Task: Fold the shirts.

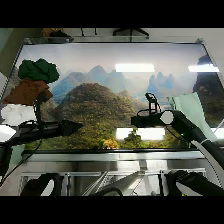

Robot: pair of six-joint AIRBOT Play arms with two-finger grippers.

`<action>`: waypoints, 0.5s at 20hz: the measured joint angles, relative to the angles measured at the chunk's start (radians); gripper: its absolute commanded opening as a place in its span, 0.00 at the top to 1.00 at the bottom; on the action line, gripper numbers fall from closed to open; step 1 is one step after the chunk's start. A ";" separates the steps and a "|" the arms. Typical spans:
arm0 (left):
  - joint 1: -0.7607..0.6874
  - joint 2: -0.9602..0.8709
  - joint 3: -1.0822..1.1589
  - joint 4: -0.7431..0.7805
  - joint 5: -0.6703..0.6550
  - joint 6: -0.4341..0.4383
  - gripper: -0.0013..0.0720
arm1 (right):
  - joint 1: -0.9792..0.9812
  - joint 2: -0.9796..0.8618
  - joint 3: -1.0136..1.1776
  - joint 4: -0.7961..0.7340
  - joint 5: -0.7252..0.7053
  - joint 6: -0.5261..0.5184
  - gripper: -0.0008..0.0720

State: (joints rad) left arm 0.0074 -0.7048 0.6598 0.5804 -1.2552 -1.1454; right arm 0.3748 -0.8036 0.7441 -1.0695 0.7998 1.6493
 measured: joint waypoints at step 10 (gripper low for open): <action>0.031 -0.298 0.321 0.184 0.144 -0.025 0.91 | 0.000 0.000 0.000 -0.001 0.000 0.000 0.96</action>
State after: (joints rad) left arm 0.0380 -1.0023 0.9806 0.7643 -1.1110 -1.1706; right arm 0.3748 -0.8040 0.7441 -1.0702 0.8001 1.6493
